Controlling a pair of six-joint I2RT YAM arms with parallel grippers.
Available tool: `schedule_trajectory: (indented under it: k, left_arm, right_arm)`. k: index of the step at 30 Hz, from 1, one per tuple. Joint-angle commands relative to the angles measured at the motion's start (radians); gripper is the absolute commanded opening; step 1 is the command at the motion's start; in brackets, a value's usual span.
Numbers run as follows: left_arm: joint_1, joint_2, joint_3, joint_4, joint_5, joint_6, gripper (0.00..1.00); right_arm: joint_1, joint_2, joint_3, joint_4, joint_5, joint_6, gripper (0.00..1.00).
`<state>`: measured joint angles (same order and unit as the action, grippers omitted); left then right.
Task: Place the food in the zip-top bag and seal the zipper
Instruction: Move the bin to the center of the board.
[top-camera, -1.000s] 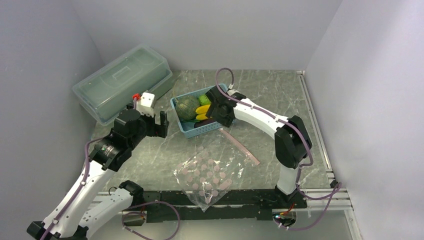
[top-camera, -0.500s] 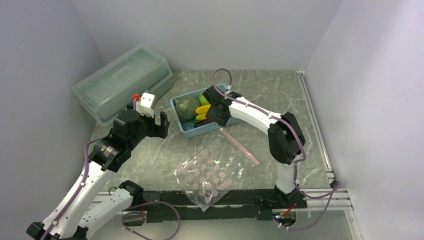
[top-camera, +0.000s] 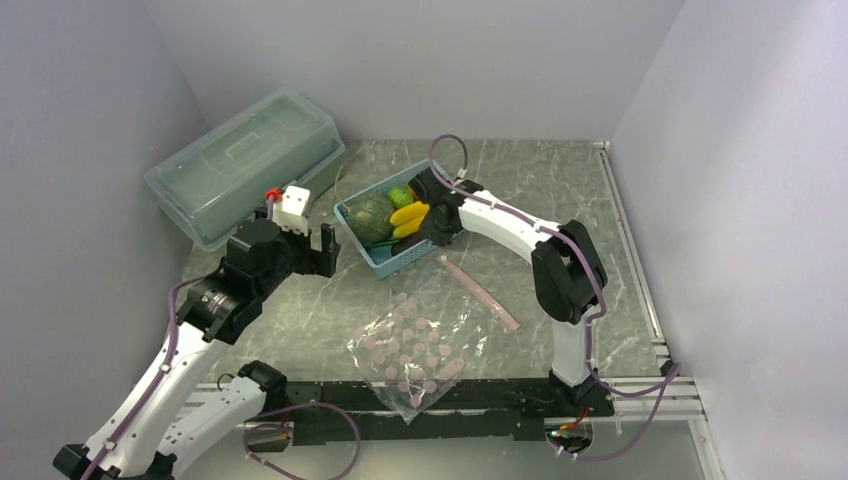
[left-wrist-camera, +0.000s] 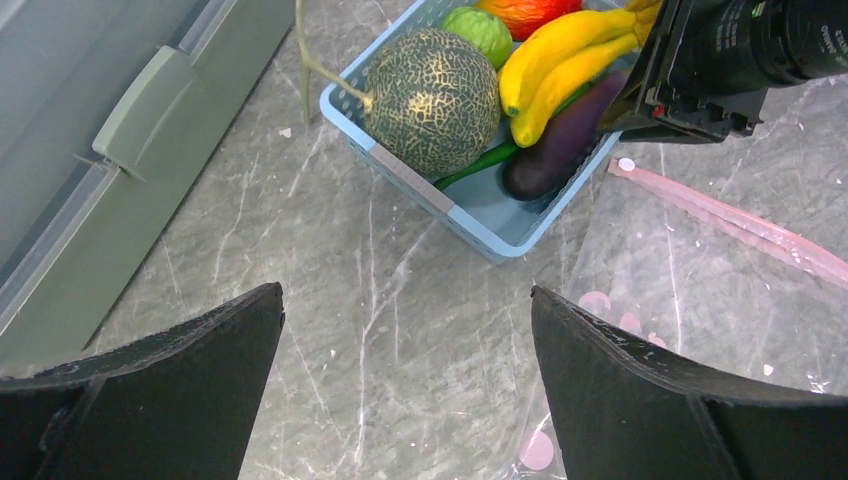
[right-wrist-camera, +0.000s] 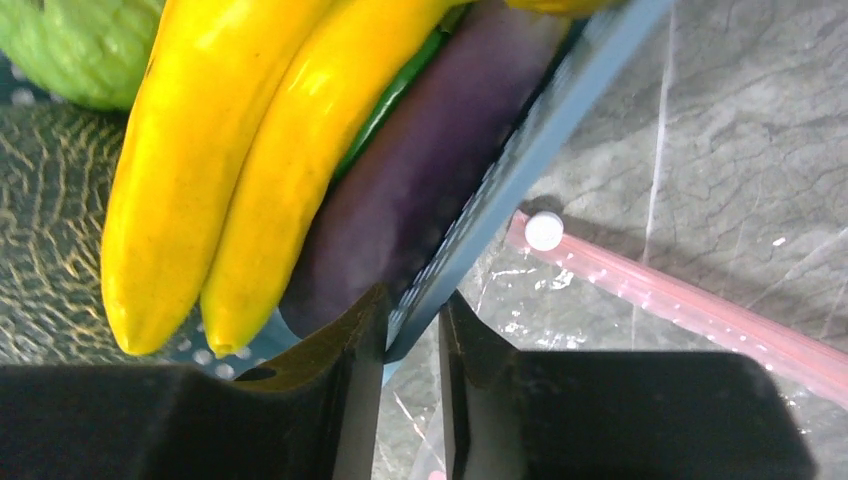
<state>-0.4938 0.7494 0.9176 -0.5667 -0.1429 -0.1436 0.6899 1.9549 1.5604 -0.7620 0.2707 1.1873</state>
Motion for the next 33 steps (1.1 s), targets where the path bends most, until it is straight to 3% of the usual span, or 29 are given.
schedule_trajectory:
  k: [1,7,33]
  left_arm:
    - [-0.003,-0.002,-0.006,0.016,0.017,-0.003,0.99]
    - [-0.003,0.004,-0.006,0.013,0.011,-0.004,0.99]
    - [-0.003,0.026,-0.006,0.013,0.002,-0.001,0.99]
  right_arm:
    - [-0.033,-0.014,0.046,0.028,-0.005,-0.017,0.23]
    - [-0.078,-0.021,0.052,0.035,-0.012,-0.034,0.00]
    - [-0.361,-0.067,0.097,0.087,-0.068,-0.340,0.00]
